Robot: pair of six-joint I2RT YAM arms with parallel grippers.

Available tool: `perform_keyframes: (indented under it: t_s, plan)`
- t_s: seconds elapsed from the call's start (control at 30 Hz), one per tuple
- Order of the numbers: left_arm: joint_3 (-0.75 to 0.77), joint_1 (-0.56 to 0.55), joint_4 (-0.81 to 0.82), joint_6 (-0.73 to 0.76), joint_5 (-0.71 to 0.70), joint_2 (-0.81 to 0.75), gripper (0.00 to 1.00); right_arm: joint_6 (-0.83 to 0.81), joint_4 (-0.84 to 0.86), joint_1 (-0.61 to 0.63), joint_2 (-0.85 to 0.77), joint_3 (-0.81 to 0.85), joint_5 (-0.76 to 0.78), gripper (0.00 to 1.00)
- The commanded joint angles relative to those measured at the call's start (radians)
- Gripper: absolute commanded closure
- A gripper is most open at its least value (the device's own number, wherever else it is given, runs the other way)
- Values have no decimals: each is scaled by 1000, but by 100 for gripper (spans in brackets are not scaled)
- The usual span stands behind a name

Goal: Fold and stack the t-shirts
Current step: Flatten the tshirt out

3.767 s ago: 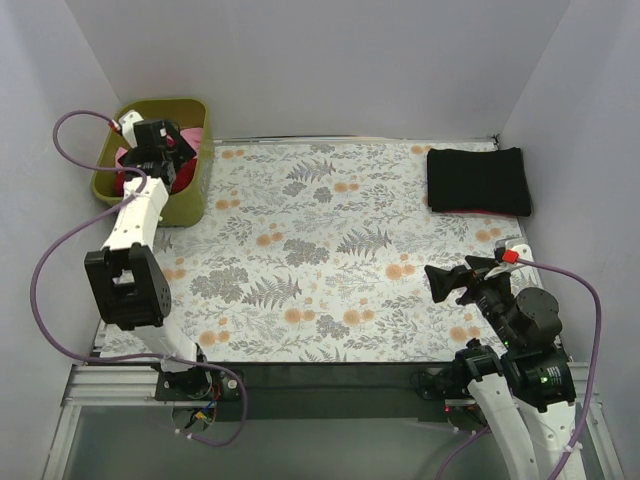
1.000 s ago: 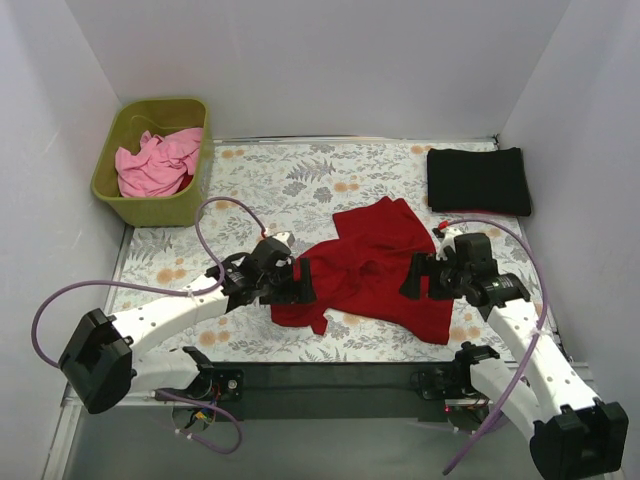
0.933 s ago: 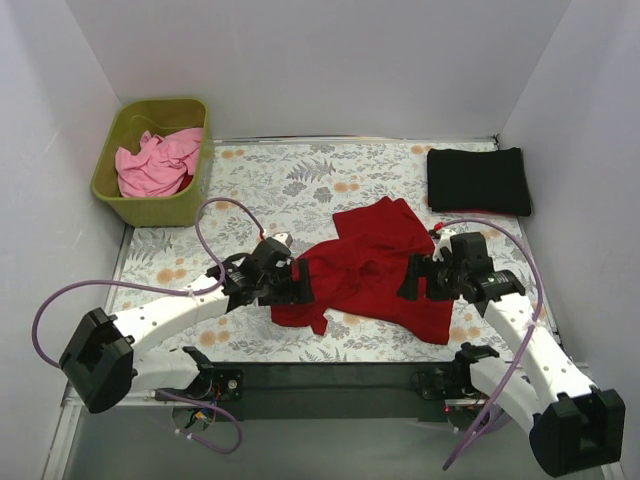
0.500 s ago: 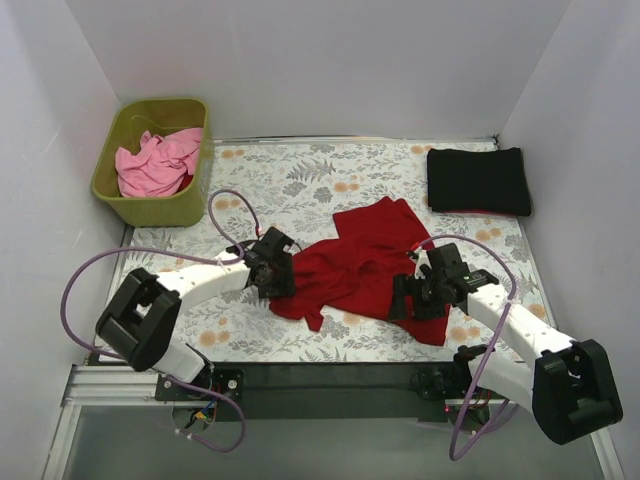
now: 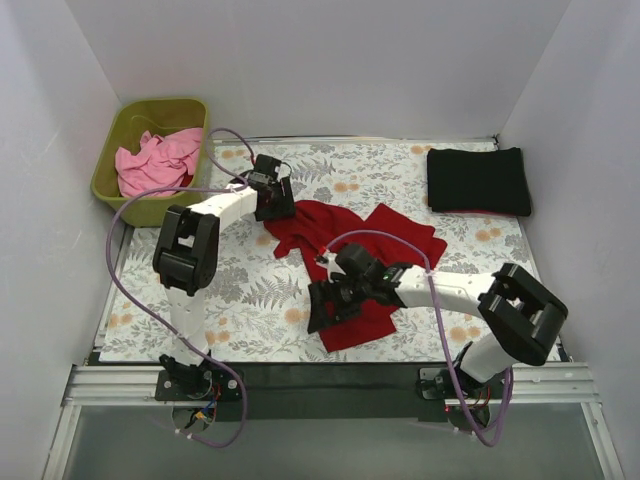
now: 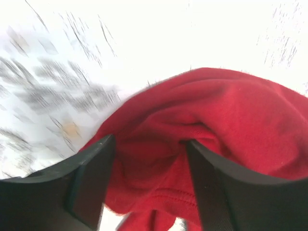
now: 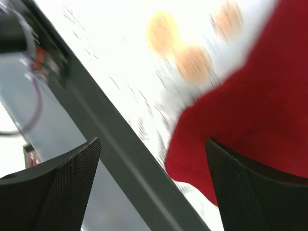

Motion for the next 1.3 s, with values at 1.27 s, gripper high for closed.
perform_keyframes:
  t_s: [1.27]
  plan:
    - [33, -963, -135, -270, -230, -43, 54, -243, -428, -709, -686, -154, 627, 5]
